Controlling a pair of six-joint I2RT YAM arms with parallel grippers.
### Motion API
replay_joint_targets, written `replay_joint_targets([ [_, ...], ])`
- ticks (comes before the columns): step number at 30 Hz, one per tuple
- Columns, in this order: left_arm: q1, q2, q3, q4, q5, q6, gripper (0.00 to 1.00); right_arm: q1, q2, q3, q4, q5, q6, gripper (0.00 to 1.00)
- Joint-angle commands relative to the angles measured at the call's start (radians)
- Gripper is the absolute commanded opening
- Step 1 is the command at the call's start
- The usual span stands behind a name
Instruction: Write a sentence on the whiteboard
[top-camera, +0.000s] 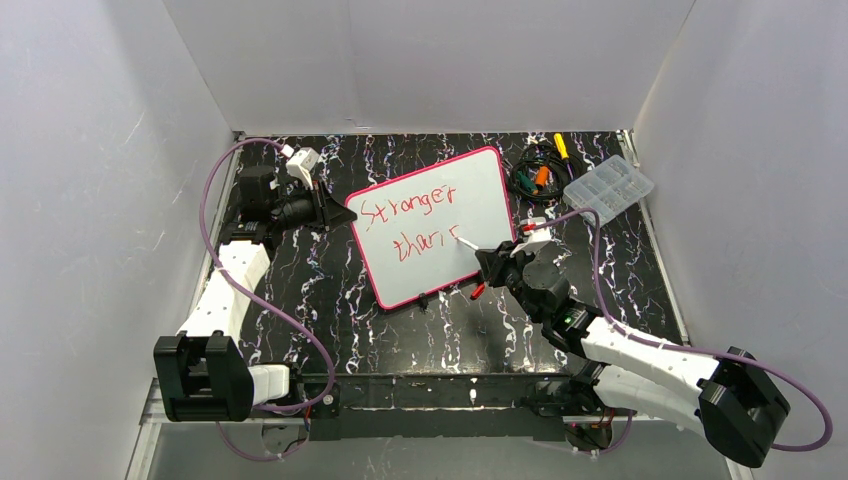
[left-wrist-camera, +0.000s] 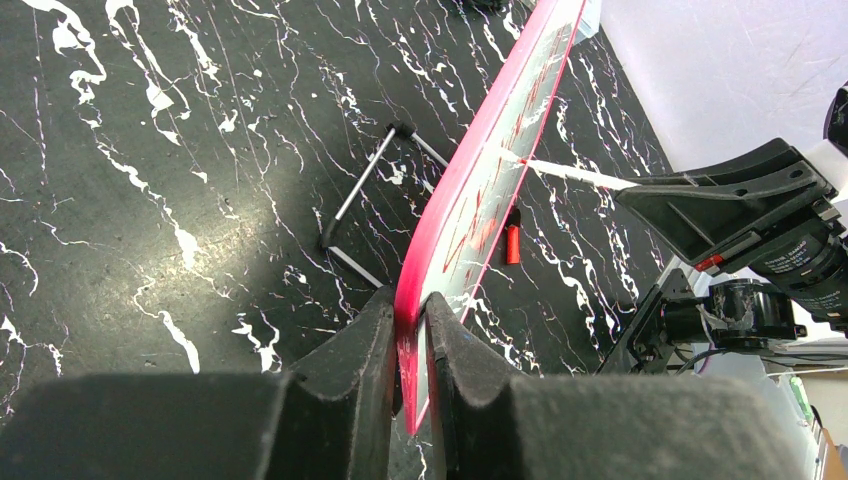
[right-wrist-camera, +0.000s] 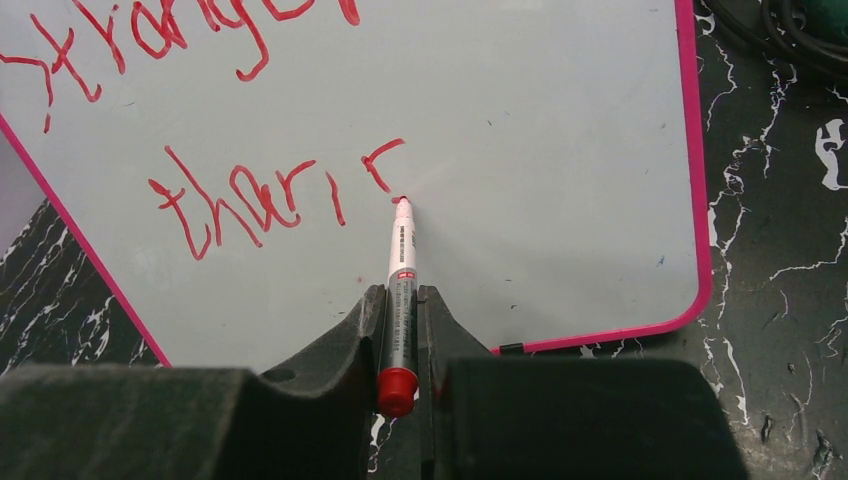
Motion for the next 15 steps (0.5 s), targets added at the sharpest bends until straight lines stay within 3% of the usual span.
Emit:
replay_joint_targets([
  [1, -0.009, -0.022, -0.008, -0.014, 0.004, 0.009, 0.0, -0.001, 0.001, 0.021, -0.005, 0.053, -0.009, 0.01],
  [15, -0.009, -0.025, -0.01, -0.014, 0.002, 0.009, 0.0, -0.001, -0.049, 0.035, -0.009, 0.046, -0.022, 0.01],
])
